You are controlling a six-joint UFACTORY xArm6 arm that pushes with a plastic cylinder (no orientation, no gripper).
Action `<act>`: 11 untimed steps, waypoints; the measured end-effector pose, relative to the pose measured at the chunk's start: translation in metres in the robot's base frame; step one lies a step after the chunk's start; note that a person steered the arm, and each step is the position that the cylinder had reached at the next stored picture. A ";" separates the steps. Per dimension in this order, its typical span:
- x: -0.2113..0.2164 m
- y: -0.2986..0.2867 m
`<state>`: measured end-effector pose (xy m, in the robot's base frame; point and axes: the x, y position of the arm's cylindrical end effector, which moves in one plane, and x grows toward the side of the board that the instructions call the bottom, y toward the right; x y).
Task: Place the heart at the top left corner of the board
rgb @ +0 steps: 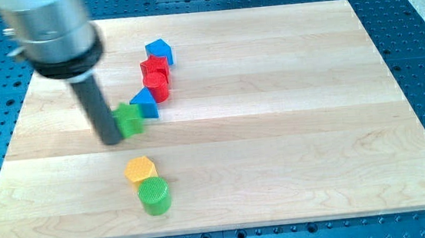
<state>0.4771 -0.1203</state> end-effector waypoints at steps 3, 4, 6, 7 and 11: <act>-0.016 -0.049; -0.033 -0.116; -0.170 -0.091; -0.141 -0.109; -0.143 -0.136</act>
<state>0.3338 -0.2568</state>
